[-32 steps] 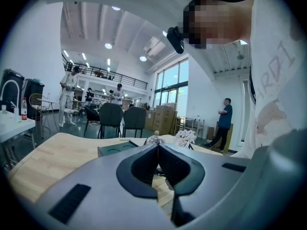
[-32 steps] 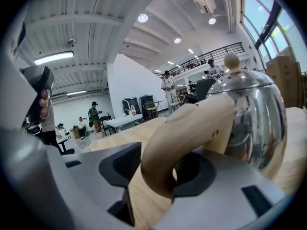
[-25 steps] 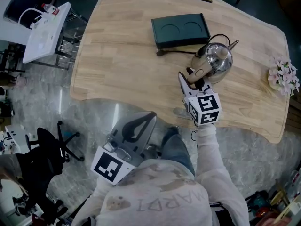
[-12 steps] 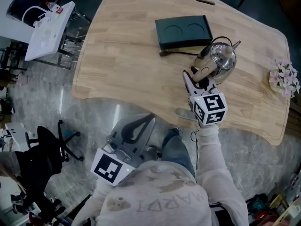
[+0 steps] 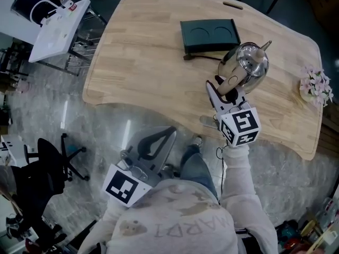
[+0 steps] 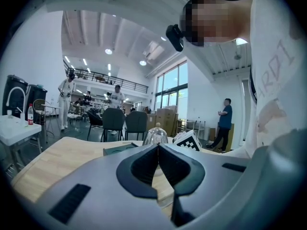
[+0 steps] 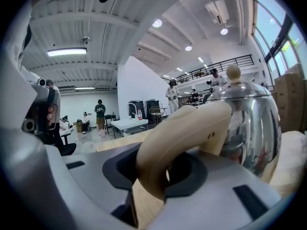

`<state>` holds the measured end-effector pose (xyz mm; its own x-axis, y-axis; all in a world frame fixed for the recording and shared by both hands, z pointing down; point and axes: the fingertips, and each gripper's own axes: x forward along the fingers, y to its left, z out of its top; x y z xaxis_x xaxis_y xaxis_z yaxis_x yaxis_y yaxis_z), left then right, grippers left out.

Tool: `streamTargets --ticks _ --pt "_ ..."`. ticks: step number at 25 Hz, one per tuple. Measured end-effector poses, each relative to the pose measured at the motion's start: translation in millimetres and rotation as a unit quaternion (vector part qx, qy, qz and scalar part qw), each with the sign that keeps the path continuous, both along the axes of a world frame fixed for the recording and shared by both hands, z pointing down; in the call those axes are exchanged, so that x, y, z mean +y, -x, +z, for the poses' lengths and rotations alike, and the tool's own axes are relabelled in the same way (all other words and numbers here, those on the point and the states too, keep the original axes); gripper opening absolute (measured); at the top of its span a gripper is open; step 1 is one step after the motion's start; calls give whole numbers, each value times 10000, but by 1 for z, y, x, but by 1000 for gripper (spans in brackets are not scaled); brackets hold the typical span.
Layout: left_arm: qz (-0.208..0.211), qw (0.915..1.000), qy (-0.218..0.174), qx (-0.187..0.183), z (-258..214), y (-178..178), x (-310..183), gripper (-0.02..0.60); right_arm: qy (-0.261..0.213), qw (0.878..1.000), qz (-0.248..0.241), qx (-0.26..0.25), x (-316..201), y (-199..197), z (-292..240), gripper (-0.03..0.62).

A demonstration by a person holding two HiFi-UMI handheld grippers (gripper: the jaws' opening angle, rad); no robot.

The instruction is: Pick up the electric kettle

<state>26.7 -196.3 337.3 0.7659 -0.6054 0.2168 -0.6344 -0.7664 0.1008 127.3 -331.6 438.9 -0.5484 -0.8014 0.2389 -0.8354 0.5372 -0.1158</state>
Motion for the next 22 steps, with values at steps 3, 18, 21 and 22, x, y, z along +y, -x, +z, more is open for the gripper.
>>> streamTargets --ticks 3,18,21,22 --pt "0 10000 -64 69 -6 13 14 12 -81 10000 -44 20 21 12 -16 121" --pt "491 9971 -445 369 -30 67 111 12 -461 9984 -61 326 166 74 -75 120" --pt "570 9965 -484 370 -31 79 134 12 -505 9982 -35 335 197 88 -81 120" --pt "591 9962 -505 381 -32 83 142 12 -524 9980 -25 340 207 93 -83 120"
